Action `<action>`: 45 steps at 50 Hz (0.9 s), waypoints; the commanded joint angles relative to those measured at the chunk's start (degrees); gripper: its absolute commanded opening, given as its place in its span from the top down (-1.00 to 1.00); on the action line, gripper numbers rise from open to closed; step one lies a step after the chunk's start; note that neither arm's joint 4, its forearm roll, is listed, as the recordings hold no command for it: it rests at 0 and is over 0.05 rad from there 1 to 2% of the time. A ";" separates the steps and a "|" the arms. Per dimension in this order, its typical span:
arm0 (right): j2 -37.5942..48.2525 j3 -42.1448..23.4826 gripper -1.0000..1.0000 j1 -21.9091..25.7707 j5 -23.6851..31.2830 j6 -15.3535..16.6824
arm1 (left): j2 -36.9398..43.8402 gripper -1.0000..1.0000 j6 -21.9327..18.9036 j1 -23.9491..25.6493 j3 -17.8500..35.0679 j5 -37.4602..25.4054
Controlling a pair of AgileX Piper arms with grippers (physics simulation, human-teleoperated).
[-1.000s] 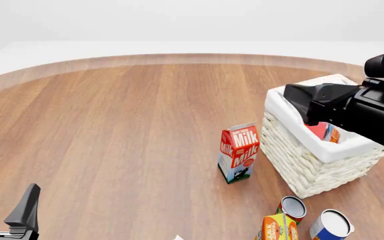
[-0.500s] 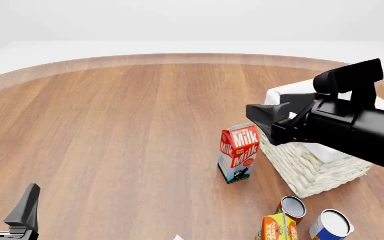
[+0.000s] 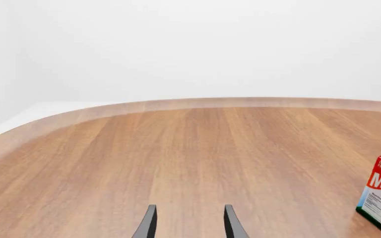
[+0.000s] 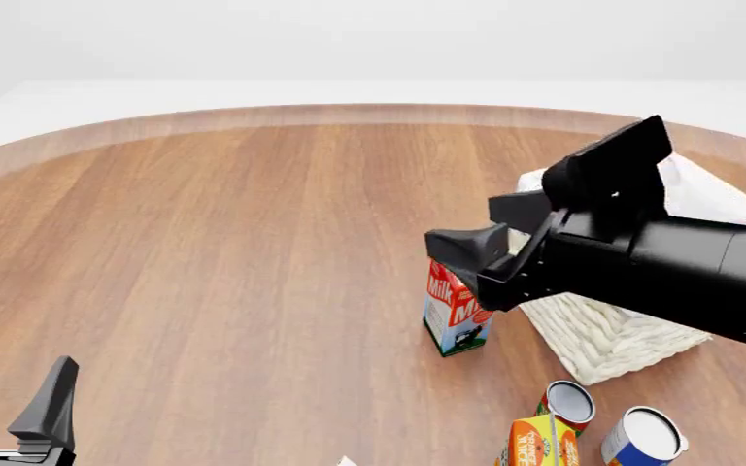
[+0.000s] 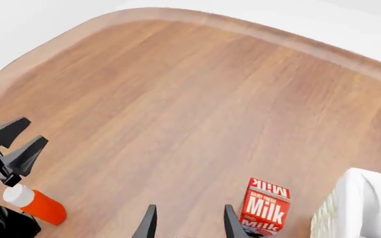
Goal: Pick up the cream cheese box and the butter, and put them in the basket.
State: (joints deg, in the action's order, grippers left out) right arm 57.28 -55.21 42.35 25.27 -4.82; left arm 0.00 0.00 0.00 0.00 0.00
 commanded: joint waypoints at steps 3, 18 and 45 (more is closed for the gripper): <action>3.34 -1.33 -1.00 4.47 -0.03 1.87 | 0.00 -1.00 0.00 0.00 0.00 0.00; 6.35 -2.34 -1.00 8.34 -0.30 2.26 | 0.00 -1.00 0.00 0.00 0.00 0.00; 12.98 -0.37 -1.00 14.77 -3.52 -0.21 | 0.00 -1.00 0.00 0.00 0.00 0.00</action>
State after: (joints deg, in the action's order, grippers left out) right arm 68.18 -56.05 55.11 22.57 -4.29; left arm 0.00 0.00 0.00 0.00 0.00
